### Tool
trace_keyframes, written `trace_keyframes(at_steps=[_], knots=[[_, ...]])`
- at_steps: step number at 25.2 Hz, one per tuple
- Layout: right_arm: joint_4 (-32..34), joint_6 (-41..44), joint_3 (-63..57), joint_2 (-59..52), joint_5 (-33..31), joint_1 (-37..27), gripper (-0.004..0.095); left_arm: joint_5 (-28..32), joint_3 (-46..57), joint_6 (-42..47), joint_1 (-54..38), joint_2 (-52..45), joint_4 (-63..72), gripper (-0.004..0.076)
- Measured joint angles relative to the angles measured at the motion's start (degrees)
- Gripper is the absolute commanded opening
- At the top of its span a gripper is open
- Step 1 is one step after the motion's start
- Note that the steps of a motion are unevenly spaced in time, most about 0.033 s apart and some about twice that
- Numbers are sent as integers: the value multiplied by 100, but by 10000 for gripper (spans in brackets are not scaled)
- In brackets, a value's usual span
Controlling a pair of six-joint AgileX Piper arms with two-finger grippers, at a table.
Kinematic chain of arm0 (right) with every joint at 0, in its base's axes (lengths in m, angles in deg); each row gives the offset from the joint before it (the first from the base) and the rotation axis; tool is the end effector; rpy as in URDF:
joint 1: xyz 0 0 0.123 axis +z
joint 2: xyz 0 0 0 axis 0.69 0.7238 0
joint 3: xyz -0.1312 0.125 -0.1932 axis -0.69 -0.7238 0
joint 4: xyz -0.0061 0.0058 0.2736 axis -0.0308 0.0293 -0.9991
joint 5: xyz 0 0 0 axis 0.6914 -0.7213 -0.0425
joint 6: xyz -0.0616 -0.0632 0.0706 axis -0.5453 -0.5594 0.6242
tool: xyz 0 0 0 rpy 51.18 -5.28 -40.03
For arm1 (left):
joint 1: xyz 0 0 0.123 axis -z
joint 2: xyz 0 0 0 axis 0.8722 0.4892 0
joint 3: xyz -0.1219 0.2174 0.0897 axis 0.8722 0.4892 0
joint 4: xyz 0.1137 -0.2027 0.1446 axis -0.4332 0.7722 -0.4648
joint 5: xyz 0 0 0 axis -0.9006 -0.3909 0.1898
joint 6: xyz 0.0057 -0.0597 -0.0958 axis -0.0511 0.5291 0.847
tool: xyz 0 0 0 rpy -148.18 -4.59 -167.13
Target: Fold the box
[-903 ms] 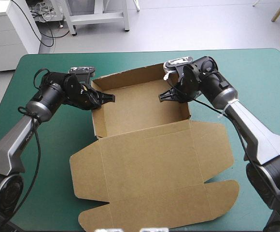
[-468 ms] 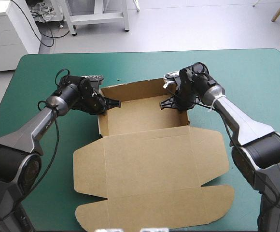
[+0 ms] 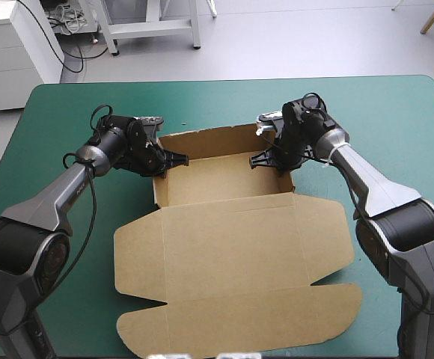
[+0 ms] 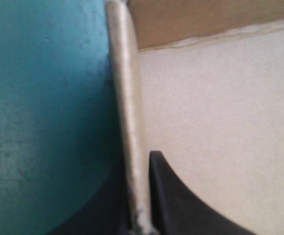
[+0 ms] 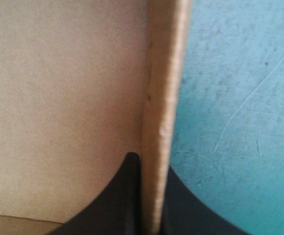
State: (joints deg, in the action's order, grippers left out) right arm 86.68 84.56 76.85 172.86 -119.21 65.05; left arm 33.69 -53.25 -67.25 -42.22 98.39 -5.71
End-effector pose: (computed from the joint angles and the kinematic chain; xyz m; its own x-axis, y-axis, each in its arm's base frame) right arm 0.4237 0.1676 0.2072 -0.9313 -0.2769 -0.2366 -0.2921 0.9559 0.0312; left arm 0.4018 -0.1456 0.1870 -0.9564 0.0588 -0.2860 0.1098 0.9800 -0.1657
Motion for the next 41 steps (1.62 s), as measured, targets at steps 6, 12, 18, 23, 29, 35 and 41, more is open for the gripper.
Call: trace_keyframes(at_steps=[6,12,18,23,29,35,41], knots=[[0,-221,176,168,-55,0,339,20,0,-445,-12,56,171,322],[-52,-279,693,363,-66,0,390,56,-116,-700,-58,72,257,426],[-144,-310,1108,300,-30,-10,404,-778,-799,-730,-27,272,14,426],[-114,-322,1108,-250,-43,-10,403,-1580,-1808,-730,8,311,-156,426],[-70,-322,1108,-1053,-83,-10,402,-1688,-2515,-730,8,-288,-163,424],[-7,-322,1111,-1462,-127,-10,402,-1756,-2556,-730,8,-1269,-218,424],[-7,-322,1125,-1590,-133,-10,402,-1763,-2570,-730,8,-2126,-372,403]])
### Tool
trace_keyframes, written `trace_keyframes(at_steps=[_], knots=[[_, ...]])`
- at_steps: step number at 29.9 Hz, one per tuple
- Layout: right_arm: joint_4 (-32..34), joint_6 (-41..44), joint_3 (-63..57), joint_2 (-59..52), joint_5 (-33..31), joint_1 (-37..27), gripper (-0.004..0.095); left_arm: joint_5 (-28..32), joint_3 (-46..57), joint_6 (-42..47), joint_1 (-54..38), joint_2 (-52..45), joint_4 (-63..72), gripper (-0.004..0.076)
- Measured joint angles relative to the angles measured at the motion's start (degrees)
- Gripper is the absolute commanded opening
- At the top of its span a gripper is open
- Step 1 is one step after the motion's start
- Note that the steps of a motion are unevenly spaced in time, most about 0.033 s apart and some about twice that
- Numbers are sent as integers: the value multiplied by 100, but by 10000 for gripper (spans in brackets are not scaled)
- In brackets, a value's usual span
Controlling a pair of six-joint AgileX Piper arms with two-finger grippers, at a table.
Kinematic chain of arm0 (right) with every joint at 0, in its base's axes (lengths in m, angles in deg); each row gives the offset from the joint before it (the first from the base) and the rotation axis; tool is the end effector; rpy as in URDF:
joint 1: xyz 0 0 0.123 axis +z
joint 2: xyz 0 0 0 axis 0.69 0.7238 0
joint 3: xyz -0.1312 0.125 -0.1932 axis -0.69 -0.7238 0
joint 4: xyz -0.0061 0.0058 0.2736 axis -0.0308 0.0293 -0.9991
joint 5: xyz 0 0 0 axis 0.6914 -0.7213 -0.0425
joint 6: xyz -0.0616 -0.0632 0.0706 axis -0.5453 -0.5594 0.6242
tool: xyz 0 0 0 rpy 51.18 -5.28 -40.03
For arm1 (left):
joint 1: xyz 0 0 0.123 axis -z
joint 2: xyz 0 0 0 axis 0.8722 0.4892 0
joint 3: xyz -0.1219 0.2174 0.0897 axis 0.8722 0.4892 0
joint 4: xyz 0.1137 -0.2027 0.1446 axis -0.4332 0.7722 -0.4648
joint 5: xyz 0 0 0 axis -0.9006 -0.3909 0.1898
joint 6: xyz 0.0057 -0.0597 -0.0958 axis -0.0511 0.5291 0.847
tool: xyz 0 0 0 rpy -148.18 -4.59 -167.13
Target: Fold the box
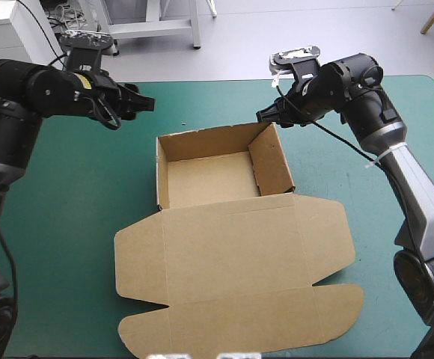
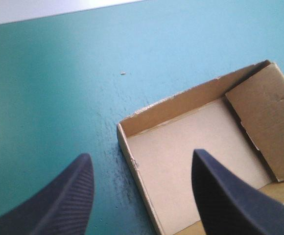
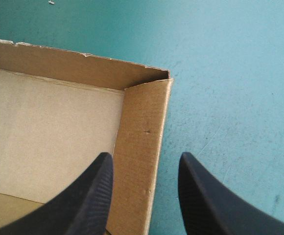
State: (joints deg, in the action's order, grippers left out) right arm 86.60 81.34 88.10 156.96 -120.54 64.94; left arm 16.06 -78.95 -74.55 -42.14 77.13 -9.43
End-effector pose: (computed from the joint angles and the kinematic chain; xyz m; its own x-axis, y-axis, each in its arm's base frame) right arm 0.3864 0.1523 0.3911 -0.7273 -0.2553 -0.6370 -0.3522 0.9355 0.0272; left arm 0.3234 -0.1145 0.4618 -0.6613 0.1467 -0.7357 0.3059 0.9482 -0.0859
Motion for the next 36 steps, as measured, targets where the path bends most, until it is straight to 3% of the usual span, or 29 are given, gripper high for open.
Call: trace_keyframes(at_steps=[5,10,17,25,30,36], knots=[[0,0,0,12,-17,0,402,-5,18,-182,0,-525,-32,382],[0,0,0,165,-17,0,402,-5,664,-445,0,-1073,-32,283],[0,0,0,483,-17,0,402,36,2928,-715,0,-2278,-93,162],[20,0,0,950,5,0,402,1107,5686,-755,0,-4227,-117,-8],[34,-6,0,1269,11,0,402,1698,7164,-755,0,-5581,-93,-8],[82,-18,0,1731,49,0,401,1980,8289,-548,0,-6955,-65,-8]])
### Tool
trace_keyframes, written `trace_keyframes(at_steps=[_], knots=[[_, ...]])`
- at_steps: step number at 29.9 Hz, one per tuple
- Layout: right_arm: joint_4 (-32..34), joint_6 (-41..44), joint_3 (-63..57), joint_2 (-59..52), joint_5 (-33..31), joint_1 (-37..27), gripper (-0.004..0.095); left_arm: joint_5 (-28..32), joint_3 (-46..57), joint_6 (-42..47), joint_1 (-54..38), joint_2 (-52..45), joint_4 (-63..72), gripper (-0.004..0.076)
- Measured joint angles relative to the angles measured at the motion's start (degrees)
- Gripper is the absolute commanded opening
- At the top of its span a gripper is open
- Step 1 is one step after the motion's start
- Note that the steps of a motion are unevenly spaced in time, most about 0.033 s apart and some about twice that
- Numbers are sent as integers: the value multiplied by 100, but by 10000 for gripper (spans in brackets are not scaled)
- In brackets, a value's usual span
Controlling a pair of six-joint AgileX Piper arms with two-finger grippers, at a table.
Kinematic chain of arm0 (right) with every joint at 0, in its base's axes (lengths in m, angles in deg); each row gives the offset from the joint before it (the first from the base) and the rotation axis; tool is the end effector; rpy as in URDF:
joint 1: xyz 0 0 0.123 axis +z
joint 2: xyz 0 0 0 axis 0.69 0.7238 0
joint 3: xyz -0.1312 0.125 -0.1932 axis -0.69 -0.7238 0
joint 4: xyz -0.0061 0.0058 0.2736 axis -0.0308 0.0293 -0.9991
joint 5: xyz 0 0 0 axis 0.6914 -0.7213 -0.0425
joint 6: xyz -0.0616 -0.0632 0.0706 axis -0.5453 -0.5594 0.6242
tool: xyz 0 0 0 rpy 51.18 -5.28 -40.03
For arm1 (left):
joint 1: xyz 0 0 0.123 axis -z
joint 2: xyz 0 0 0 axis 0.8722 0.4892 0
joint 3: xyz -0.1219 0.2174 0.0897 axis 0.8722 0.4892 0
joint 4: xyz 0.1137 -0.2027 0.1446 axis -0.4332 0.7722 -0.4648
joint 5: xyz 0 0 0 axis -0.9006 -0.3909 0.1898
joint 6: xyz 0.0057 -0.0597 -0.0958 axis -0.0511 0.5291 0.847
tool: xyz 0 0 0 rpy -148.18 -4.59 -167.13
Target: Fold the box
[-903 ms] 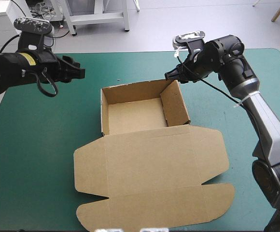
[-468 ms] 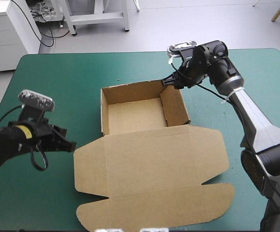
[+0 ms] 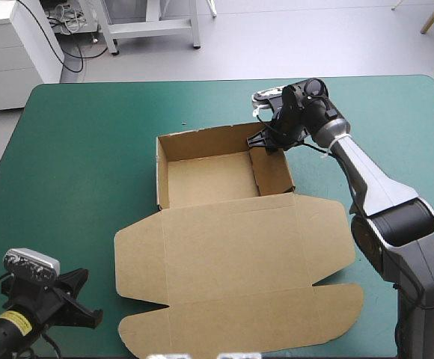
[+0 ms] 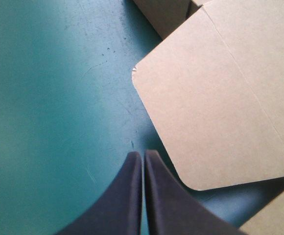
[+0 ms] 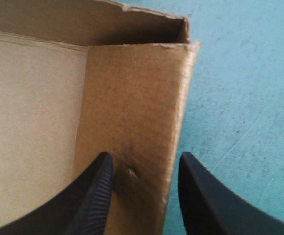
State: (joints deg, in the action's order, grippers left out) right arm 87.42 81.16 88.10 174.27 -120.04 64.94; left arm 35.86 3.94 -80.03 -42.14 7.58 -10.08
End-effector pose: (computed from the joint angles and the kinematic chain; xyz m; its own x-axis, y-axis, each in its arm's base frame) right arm 0.4446 0.1734 0.2558 -0.8653 -0.3180 -0.3874 -0.3477 0.9376 0.0071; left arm 0.1059 -0.0393 0.2738 -0.5494 0.2008 -0.8111 0.3512 0.9363 -0.0061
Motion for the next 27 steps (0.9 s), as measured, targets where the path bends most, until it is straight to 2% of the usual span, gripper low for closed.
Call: trace_keyframes(at_steps=[3,7,13,17,20,27], knots=[[0,0,0,187,23,0,319,130,295,100,0,-491,40,-8],[0,-22,0,265,36,0,-19,318,350,177,0,-910,52,-8],[298,28,0,265,86,-7,-21,330,350,230,0,-1001,52,-8],[498,30,0,265,79,-235,-22,330,350,230,0,-1001,52,-8],[703,-23,0,265,79,-686,-21,330,350,230,0,-1001,52,-8],[890,-237,0,265,62,-2392,-22,330,350,230,0,-1001,52,-8]])
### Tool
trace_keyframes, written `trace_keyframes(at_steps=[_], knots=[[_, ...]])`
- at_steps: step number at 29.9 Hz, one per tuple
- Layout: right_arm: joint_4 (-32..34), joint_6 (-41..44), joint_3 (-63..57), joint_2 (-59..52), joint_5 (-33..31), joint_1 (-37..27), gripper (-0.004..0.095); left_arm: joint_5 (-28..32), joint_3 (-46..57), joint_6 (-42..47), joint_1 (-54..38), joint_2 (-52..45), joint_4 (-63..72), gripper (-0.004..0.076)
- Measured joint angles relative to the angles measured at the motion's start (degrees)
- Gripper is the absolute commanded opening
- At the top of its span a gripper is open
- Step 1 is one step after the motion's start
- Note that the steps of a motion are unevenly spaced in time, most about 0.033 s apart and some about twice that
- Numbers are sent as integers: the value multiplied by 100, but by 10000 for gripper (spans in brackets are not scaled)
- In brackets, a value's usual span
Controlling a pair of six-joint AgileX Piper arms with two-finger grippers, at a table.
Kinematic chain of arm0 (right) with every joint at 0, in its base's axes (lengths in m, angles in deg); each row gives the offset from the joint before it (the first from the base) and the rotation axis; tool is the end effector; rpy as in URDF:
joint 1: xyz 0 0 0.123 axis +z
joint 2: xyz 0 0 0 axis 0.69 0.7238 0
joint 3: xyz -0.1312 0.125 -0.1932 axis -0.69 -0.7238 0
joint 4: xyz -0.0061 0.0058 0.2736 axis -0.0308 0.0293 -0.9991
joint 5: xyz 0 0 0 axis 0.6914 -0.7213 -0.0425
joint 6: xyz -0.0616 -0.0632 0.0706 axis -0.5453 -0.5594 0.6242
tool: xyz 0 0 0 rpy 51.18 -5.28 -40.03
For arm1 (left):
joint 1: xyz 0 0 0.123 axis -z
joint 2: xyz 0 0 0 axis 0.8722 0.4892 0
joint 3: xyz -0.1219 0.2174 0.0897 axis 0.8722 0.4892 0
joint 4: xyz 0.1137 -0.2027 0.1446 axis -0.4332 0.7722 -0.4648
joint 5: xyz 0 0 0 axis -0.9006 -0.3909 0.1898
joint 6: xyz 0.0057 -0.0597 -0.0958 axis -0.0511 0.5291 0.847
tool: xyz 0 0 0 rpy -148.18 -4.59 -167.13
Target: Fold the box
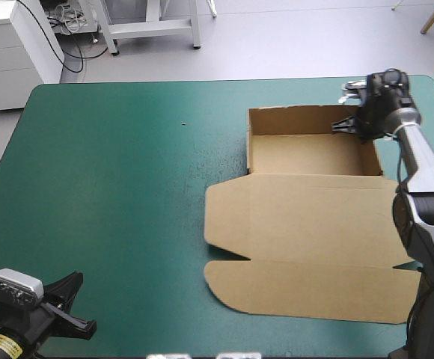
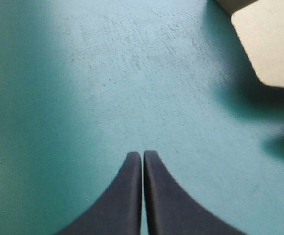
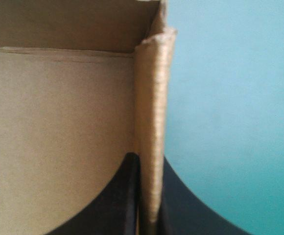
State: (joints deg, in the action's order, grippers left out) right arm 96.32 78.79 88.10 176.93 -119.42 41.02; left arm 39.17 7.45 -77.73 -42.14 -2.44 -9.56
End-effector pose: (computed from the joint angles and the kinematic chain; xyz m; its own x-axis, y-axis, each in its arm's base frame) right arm 0.4828 -0.0383 0.2352 -0.9374 -0.0382 -0.3462 0.0199 0.9865 -0.1627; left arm 0.0866 -0.0335 0.2761 -0.4265 0.1089 -0.8979 0.3361 0.9407 -0.0455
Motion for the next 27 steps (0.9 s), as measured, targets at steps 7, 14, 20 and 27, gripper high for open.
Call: trace_keyframes(at_steps=[7,14,20,27], knots=[[19,-92,0,0,-25,-1716,-22,0,0,0,0,0,0,-8],[-346,-302,0,0,-61,-2585,18,6,0,0,0,0,-11,-8],[-428,-363,0,75,-47,-2666,258,6,0,0,0,-5,-15,-8],[-476,-380,33,-3,-42,-2667,472,6,0,0,0,-5,-15,-8]])
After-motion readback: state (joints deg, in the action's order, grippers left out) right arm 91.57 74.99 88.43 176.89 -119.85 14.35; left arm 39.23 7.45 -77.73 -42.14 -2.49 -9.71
